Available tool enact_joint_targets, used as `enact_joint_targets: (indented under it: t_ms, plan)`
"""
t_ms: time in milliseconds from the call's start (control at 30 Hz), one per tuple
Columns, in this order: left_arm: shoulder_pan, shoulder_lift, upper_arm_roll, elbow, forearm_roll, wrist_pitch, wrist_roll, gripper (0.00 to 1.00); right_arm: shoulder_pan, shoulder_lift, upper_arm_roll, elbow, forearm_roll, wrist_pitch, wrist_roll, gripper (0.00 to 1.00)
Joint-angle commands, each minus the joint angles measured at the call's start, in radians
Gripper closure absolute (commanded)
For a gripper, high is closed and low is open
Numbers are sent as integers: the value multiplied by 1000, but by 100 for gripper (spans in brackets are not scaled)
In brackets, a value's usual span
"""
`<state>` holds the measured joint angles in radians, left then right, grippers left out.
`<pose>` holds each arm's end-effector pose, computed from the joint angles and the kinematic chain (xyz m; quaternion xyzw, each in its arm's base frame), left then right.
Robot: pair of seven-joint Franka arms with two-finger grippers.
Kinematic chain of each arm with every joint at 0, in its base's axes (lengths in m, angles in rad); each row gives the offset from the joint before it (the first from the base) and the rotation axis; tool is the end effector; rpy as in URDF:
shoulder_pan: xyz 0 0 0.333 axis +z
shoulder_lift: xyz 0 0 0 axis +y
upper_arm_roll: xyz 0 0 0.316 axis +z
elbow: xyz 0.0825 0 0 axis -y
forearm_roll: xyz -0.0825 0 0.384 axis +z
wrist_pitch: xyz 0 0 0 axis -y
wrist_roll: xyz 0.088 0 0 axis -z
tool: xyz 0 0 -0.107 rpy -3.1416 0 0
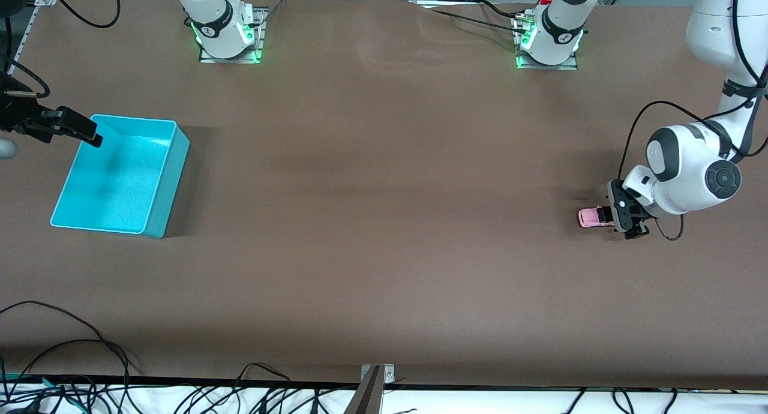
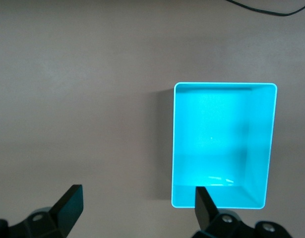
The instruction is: Wind and store pink jeep toy
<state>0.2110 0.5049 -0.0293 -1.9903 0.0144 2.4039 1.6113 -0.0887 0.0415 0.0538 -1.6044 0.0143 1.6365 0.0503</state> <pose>0.5902 0.1088 0.1984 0.7518 -0.6578 -0.0264 0.0371 0.5713 -0.0191 0.5910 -0.9990 0.0431 0.0047 0.0082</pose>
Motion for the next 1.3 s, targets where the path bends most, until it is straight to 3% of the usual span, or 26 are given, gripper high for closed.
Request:
enact_joint_targets:
  t_ms: [0, 167, 200, 300, 334, 467, 1268]
  plan:
    - [8, -2, -8, -8, 9, 17, 18, 12, -3, 12, 4, 29, 16, -7, 8, 0]
    - [8, -2, -9, -15, -4, 17, 18, 63, -5, 12, 4, 29, 16, -7, 8, 0]
    - [8, -2, -9, -15, -8, 17, 19, 69, -3, 12, 4, 29, 16, -7, 8, 0]
    - [8, -2, -9, -16, -13, 17, 19, 74, -3, 12, 4, 29, 16, -7, 8, 0]
    - [8, -2, -9, -16, -13, 17, 21, 82, -3, 12, 4, 29, 16, -7, 8, 0]
    - [7, -3, -9, -16, -13, 15, 22, 97, -3, 12, 4, 29, 16, -7, 8, 0]
    - [8, 37, -18, -5, -2, 17, 120, 99, -3, 12, 4, 29, 16, -7, 8, 0]
